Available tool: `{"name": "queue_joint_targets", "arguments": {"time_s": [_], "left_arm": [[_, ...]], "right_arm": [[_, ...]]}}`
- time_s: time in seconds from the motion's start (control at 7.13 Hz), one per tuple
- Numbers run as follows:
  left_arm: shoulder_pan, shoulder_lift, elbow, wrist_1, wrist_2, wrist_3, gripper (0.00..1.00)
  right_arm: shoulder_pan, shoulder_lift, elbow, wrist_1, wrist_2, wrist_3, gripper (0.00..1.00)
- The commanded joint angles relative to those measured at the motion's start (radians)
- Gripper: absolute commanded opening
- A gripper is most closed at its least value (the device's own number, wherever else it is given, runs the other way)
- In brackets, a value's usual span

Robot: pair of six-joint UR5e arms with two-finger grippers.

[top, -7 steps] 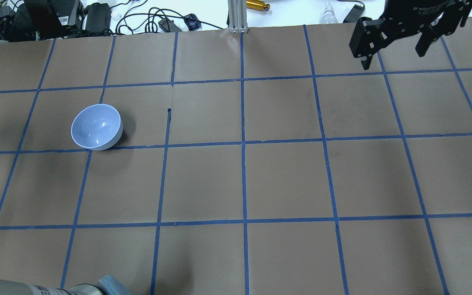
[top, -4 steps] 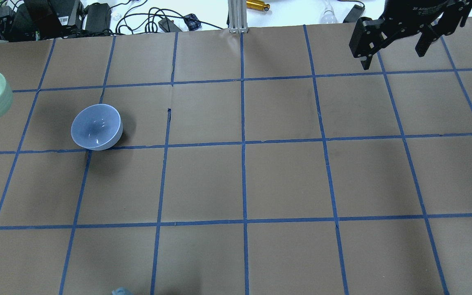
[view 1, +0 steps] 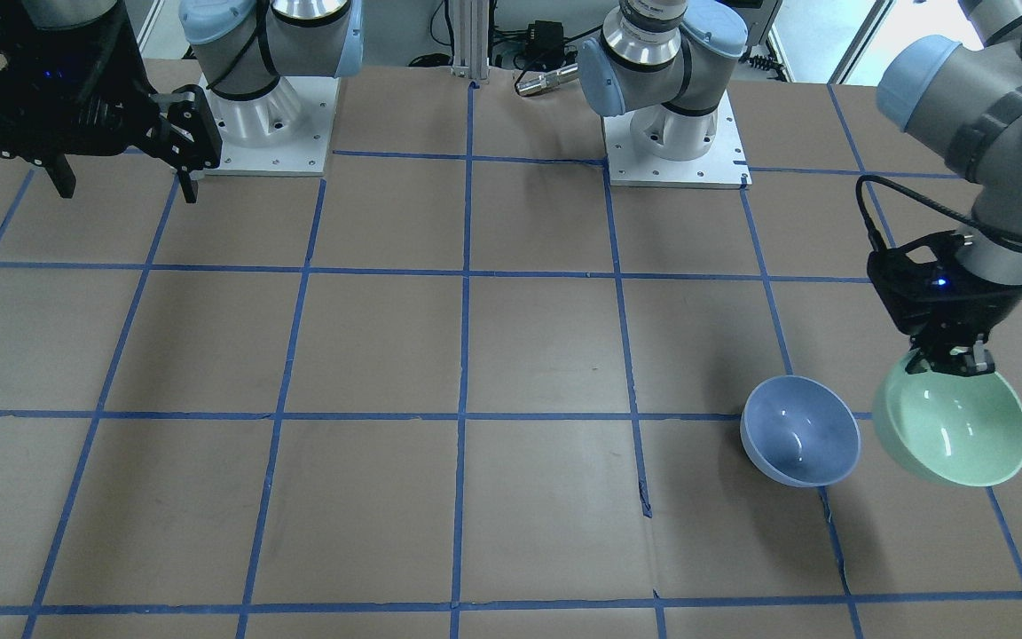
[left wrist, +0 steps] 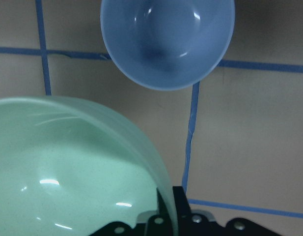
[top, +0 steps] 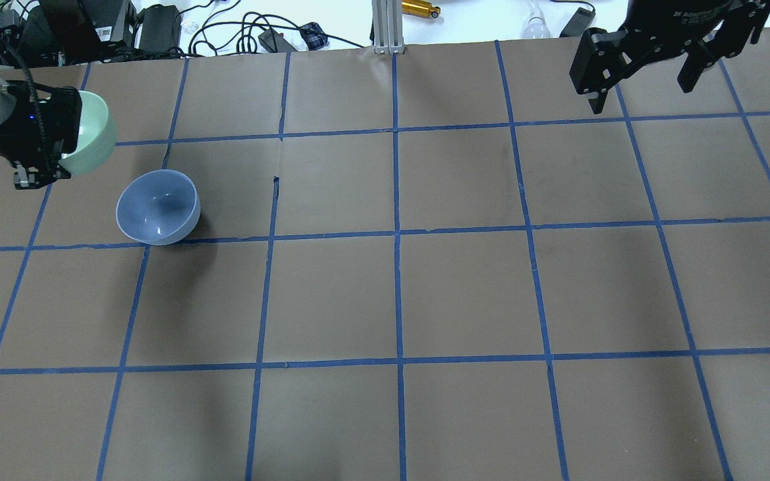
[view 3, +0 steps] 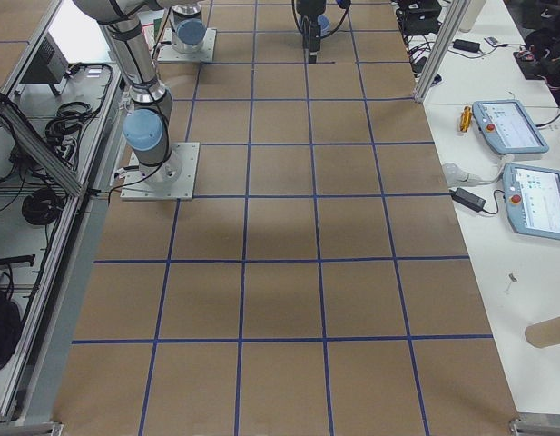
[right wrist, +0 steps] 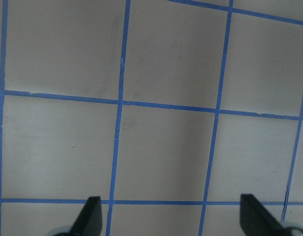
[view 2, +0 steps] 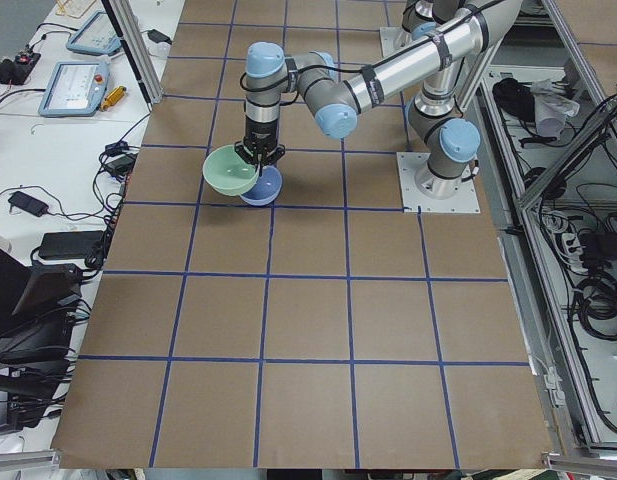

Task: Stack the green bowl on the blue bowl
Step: 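Carry the green bowl with the left gripper over the blue bowl, then lower the green bowl into the blue bowl with the left gripper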

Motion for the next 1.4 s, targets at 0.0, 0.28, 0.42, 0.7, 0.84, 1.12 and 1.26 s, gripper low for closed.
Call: {"name": "queue_joint_targets", "arguments": {"time_s": [0.0,0.28,0.42,0.7,0.84,1.12,1.26], "left_arm": [[-0.079,-0.012,-0.039,-0.019,-0.004,-0.12,0.0],[-0.088,-0.023,-0.071,-0.009,-0.004,-0.138,0.0],[-0.088,-0.023,-0.084,-0.009,-0.001,-0.132,0.0],[-0.078,-0.023,-0.116,-0.01,0.007,-0.115,0.0],[-0.078,-0.027,-0.124,-0.009,0.008,-0.116,0.0],[-0.078,-0.041,-0.124,-0.009,0.065,-0.116,0.0],[-0.078,-0.052,-0.124,-0.006,0.067,-0.121,0.0]], "right_arm": [[-0.001,0.0,0.0,0.0,0.0,0.0,1.0],[0.0,0.0,0.0,0.0,0.0,0.0,1.0],[-0.001,0.0,0.0,0.0,0.0,0.0,1.0],[-0.001,0.0,0.0,0.0,0.0,0.0,1.0],[0.0,0.0,0.0,0.0,0.0,0.0,1.0],[0.0,0.0,0.0,0.0,0.0,0.0,1.0],[0.0,0.0,0.0,0.0,0.0,0.0,1.0]]}}
